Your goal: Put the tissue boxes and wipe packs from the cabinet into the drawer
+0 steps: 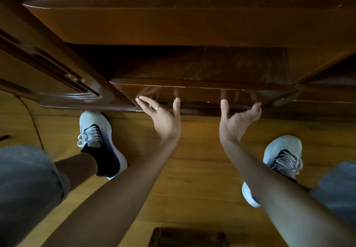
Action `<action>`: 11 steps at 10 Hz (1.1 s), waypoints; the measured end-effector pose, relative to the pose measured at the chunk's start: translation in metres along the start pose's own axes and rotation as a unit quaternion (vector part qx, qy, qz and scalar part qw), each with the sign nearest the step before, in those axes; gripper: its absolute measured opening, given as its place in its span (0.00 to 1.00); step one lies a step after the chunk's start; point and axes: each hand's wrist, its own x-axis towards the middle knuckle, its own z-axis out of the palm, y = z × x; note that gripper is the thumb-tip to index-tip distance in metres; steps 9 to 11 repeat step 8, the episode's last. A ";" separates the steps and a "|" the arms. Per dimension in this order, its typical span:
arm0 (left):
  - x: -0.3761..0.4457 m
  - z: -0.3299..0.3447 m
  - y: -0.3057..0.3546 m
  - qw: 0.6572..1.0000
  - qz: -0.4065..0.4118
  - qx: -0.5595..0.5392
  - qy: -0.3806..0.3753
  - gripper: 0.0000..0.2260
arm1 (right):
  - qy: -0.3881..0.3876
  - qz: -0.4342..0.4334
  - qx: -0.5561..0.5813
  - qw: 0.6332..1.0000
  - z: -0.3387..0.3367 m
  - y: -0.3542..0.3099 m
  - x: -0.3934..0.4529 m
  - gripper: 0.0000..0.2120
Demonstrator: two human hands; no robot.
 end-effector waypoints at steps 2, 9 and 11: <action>0.001 -0.002 0.000 0.999 -0.035 0.027 -0.020 0.50 | -0.010 0.010 -0.015 1.000 -0.004 -0.001 0.003 0.50; -0.003 -0.231 0.067 0.911 0.035 0.304 -0.276 0.27 | -0.315 -0.071 -0.071 0.944 -0.204 -0.175 -0.041 0.08; -0.003 -0.231 0.067 0.911 0.035 0.304 -0.276 0.27 | -0.315 -0.071 -0.071 0.944 -0.204 -0.175 -0.041 0.08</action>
